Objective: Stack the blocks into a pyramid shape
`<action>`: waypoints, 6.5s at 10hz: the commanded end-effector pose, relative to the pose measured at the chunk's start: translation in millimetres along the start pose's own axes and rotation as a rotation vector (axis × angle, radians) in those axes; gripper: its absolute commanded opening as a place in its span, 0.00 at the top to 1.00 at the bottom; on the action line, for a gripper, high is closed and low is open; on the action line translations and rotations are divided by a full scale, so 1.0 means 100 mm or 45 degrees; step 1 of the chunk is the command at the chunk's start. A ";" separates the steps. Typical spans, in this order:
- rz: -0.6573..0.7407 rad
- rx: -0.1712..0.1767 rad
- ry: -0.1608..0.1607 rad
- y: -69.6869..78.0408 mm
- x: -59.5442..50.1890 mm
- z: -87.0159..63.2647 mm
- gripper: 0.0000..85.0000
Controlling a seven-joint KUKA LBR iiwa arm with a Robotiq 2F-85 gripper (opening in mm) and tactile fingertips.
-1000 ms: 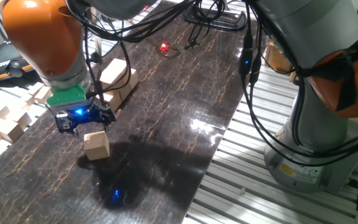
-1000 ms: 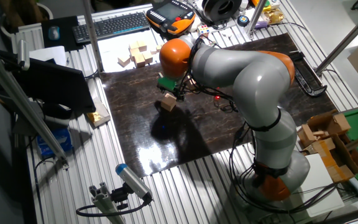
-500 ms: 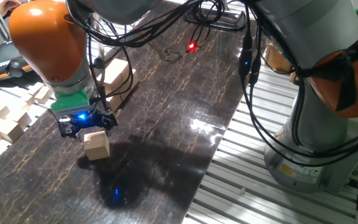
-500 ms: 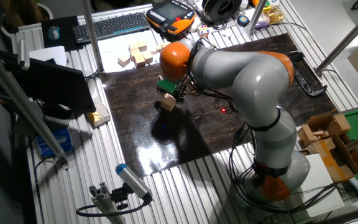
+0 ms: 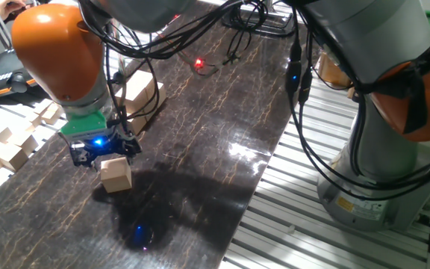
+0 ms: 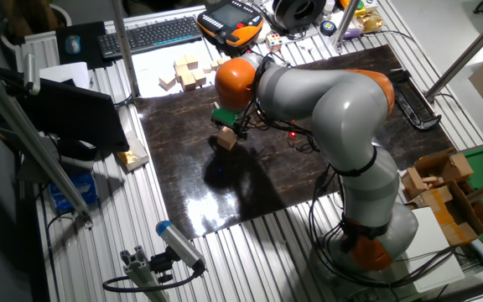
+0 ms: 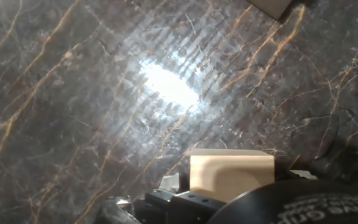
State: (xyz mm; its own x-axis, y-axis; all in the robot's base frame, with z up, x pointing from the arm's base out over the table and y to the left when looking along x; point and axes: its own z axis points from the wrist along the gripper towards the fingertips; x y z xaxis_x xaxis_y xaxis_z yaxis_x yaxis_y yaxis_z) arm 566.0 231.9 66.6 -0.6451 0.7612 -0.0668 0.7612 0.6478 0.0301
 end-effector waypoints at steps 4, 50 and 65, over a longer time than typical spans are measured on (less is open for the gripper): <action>0.000 -0.004 -0.002 0.02 0.03 0.05 0.00; -1.059 0.017 0.029 -0.03 -0.65 -0.90 0.99; -1.149 -0.046 0.025 -0.55 -1.81 -1.08 0.99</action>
State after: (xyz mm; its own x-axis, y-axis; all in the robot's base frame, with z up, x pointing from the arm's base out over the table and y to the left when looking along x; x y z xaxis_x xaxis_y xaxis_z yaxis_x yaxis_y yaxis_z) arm 633.7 60.7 184.9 -0.9973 -0.0368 -0.0634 -0.0373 0.9993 0.0067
